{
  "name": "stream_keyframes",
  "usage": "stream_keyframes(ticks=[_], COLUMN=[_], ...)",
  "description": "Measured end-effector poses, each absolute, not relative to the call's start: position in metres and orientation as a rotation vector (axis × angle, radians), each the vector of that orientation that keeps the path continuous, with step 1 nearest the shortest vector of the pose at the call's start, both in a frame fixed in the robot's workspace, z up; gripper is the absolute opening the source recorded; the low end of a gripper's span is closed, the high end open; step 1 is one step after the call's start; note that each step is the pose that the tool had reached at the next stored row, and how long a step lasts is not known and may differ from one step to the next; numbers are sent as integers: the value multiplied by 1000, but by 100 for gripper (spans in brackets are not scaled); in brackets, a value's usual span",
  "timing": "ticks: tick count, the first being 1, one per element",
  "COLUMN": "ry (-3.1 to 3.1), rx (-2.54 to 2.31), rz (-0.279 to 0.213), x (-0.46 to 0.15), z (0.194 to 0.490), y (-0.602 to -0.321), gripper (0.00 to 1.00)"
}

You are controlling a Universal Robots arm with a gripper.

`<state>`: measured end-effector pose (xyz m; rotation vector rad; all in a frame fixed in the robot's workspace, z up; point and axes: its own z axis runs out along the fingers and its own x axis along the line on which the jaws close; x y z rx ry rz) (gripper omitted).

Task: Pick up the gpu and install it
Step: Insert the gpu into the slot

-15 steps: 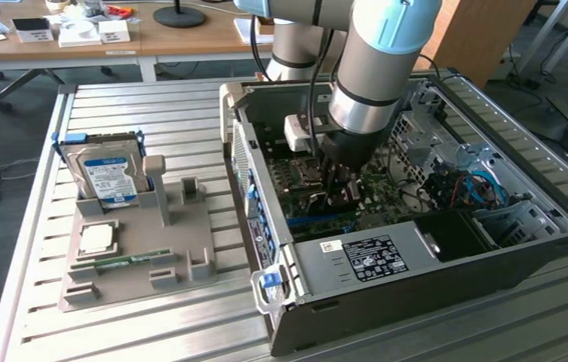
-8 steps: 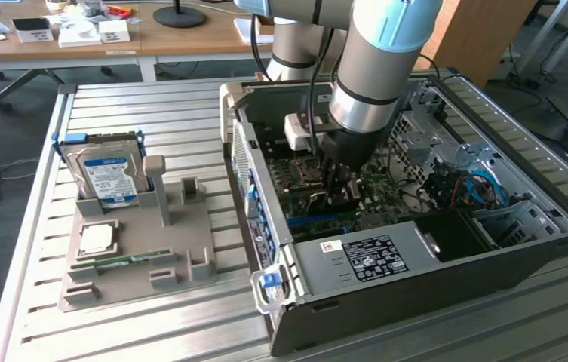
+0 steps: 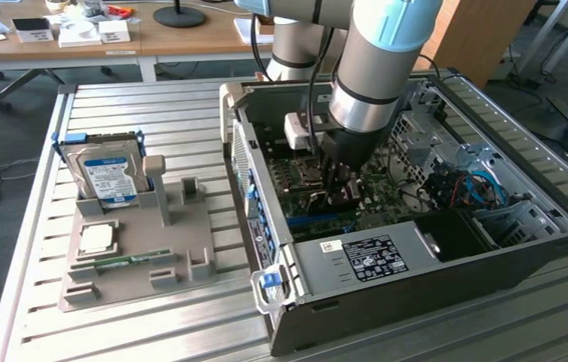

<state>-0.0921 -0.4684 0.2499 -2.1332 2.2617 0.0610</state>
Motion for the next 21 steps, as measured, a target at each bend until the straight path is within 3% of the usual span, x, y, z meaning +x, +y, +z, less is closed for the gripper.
stream_keyframes(ticks=[21], ry=[2261], rx=[-2133], rz=[62], x=[-95], z=[244], y=[-468], gripper=[27])
